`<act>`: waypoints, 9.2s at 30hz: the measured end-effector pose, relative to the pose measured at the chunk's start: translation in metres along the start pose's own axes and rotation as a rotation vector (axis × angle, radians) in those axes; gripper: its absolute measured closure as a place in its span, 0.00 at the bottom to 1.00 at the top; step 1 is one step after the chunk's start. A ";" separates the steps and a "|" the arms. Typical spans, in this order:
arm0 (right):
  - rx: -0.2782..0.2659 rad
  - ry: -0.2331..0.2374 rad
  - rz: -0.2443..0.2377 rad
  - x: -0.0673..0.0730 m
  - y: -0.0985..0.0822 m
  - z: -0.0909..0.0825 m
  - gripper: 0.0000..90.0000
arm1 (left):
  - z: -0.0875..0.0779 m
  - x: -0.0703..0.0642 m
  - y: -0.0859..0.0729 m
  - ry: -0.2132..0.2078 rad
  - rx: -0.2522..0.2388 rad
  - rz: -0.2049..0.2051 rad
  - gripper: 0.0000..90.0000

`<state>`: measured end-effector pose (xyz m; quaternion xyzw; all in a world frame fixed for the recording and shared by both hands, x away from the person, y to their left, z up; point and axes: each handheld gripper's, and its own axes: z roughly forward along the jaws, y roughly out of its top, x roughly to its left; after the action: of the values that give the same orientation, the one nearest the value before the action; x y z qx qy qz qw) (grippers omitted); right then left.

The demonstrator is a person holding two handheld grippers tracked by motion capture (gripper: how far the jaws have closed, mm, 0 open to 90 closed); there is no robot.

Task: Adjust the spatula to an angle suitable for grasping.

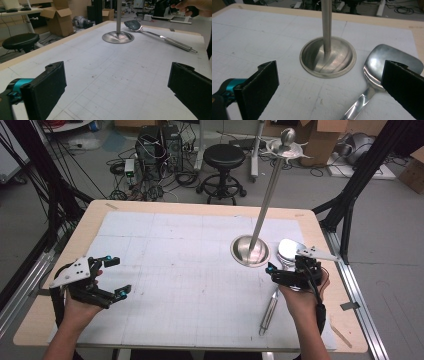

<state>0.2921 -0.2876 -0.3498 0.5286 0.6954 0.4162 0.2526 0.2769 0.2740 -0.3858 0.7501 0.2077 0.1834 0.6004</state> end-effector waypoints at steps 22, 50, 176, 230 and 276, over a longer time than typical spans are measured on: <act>0.159 -0.094 0.058 -0.017 -0.040 0.044 0.01 | 0.001 0.002 -0.001 0.004 0.012 0.006 0.02; 0.364 -0.182 0.062 -0.014 -0.061 0.062 0.30 | 0.001 0.002 -0.002 0.004 0.021 0.011 0.02; 0.634 -0.006 -0.057 -0.054 -0.054 0.025 0.84 | 0.006 0.001 -0.005 -0.005 0.052 0.012 0.02; 0.689 0.419 -0.653 0.080 -0.008 0.083 0.84 | 0.003 0.002 -0.003 0.000 0.034 0.016 0.02; 0.675 0.641 -0.880 0.197 0.002 0.140 0.81 | 0.002 0.002 -0.003 -0.002 0.035 0.015 0.02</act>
<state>0.3421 -0.0570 -0.4047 0.0937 0.9812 0.1690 -0.0011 0.2792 0.2738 -0.3890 0.7621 0.2045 0.1837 0.5861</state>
